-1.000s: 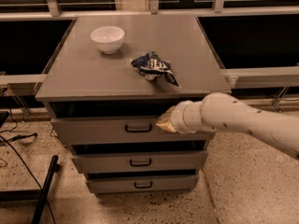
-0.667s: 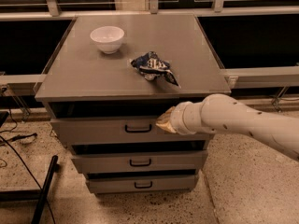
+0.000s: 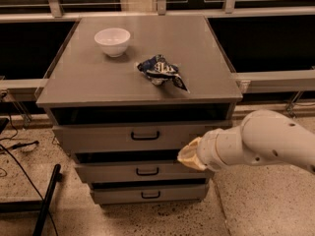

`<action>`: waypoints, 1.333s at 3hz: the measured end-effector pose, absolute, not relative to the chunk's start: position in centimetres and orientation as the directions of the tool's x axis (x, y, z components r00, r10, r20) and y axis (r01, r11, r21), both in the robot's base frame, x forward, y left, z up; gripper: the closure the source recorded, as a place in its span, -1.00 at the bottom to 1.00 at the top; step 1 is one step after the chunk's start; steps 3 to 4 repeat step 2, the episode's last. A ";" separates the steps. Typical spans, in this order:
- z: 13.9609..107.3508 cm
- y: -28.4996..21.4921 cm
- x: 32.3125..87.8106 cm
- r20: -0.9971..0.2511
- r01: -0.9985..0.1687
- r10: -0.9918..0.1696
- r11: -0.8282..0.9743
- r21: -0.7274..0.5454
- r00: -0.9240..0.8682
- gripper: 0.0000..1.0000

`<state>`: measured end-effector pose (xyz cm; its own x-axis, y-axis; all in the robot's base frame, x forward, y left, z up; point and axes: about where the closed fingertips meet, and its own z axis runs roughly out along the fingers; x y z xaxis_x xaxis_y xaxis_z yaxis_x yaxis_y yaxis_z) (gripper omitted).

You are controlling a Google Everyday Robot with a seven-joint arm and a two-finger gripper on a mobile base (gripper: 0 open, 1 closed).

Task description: Close top drawer

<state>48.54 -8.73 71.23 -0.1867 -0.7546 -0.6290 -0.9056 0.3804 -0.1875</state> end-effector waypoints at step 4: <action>70.6 -9.6 41.1 -0.599 -0.955 -0.763 0.295 0.014 -0.244 0.62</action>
Offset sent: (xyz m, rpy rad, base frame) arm -0.0401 -0.0118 -0.0021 0.0164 0.1044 0.0254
